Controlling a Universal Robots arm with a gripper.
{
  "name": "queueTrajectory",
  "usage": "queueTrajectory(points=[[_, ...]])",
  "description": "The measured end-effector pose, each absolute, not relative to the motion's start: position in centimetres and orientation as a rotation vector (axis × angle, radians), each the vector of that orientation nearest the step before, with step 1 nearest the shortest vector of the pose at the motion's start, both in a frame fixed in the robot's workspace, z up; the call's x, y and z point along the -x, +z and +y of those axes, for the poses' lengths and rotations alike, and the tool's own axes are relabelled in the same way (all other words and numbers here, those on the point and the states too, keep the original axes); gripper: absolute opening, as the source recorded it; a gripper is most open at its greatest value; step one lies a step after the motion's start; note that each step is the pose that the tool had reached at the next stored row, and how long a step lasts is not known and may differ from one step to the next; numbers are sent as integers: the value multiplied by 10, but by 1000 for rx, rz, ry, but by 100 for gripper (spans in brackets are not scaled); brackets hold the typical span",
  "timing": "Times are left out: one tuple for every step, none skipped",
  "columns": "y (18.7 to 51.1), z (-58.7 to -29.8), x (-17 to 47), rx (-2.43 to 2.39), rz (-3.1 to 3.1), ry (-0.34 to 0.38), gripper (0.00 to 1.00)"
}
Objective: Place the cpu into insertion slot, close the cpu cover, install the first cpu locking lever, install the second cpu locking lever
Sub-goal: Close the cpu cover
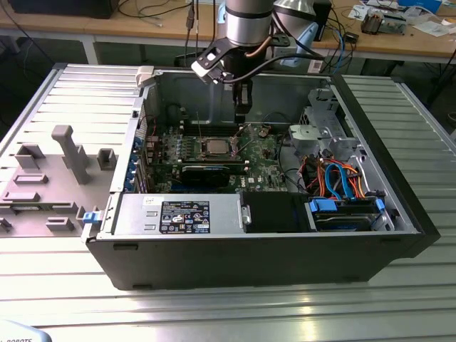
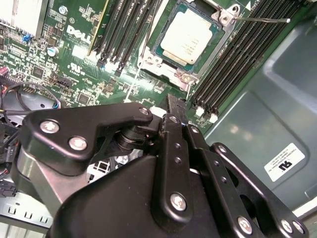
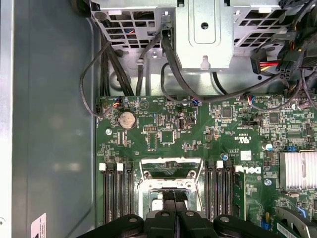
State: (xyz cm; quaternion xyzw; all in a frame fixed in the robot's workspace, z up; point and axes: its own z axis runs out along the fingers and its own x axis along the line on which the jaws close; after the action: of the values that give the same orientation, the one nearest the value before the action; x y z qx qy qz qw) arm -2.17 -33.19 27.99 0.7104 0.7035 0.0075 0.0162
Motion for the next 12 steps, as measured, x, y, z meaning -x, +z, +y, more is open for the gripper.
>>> queueTrajectory(points=[[280,-332,21,-2209,2188,23,11],[280,-332,20,-2209,2188,23,11],[280,-332,20,-2209,2188,23,11],[280,-332,20,-2209,2188,23,11],[280,-332,20,-2209,2188,23,11],[280,-332,20,-2209,2188,23,11],[280,-332,20,-2209,2188,23,11],[280,-332,20,-2209,2188,23,11],[280,-332,19,-2209,2188,23,11],[280,-332,19,-2209,2188,23,11],[280,-332,17,-2209,2188,23,11],[280,-332,16,-2209,2188,23,11]])
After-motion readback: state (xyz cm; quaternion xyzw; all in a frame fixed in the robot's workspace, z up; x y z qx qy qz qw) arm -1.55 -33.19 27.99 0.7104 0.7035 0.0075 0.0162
